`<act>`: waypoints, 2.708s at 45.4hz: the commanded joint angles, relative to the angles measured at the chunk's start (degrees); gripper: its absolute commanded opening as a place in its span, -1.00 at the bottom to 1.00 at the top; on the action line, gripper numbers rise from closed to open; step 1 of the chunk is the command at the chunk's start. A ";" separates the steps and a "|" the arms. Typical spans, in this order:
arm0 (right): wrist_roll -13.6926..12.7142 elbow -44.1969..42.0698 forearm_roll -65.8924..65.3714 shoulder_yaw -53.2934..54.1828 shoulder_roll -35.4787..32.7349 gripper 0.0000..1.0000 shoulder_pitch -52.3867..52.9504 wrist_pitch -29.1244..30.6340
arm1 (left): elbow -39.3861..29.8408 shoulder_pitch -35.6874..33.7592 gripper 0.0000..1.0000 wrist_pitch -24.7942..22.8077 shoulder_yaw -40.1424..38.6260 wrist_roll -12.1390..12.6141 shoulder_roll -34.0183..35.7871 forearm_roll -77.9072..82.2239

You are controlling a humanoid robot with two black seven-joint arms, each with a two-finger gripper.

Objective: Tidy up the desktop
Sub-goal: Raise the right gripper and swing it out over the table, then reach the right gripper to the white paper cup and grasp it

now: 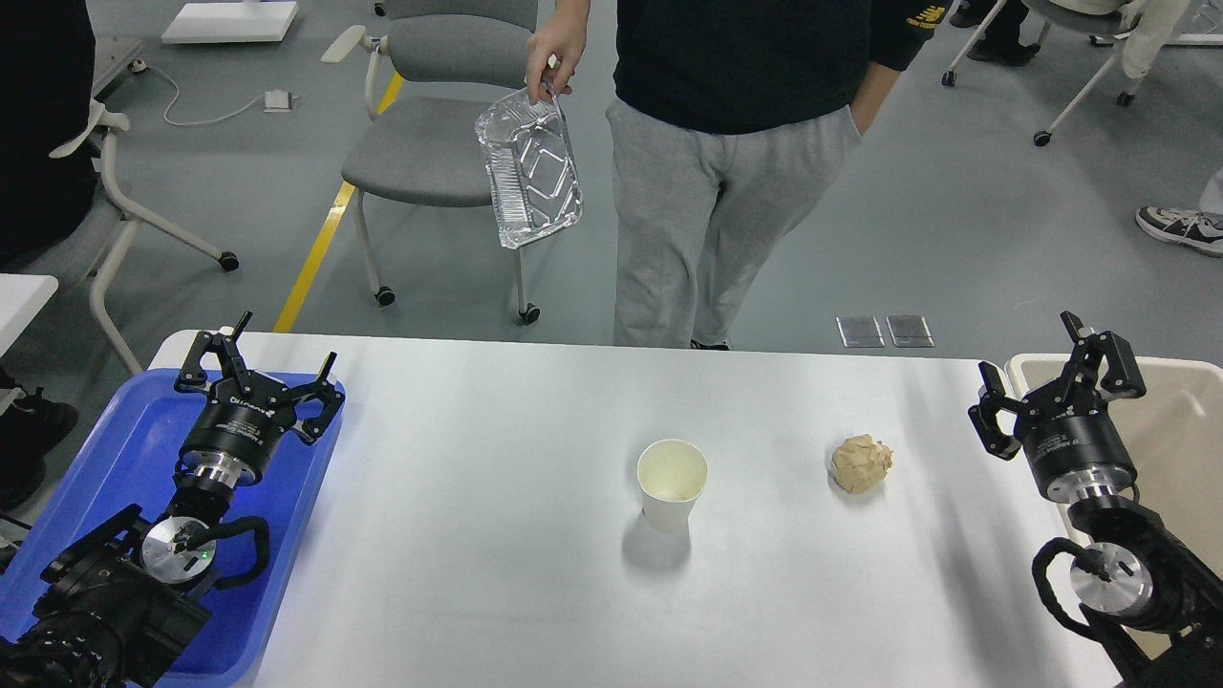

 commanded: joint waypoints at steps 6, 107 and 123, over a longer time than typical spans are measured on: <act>0.00 0.05 0.00 -0.11 0.11 1.00 0.29 -0.09 | 0.00 0.00 1.00 0.00 0.00 0.00 0.04 0.00; -25.40 -4.52 -50.27 -87.29 15.76 -0.86 48.46 3.52 | 0.00 -0.09 1.00 0.00 0.00 0.00 -0.04 0.09; -25.40 -3.91 -49.84 -87.73 15.85 -1.00 50.65 3.43 | 0.00 -0.09 1.00 0.00 0.00 0.00 -0.04 0.09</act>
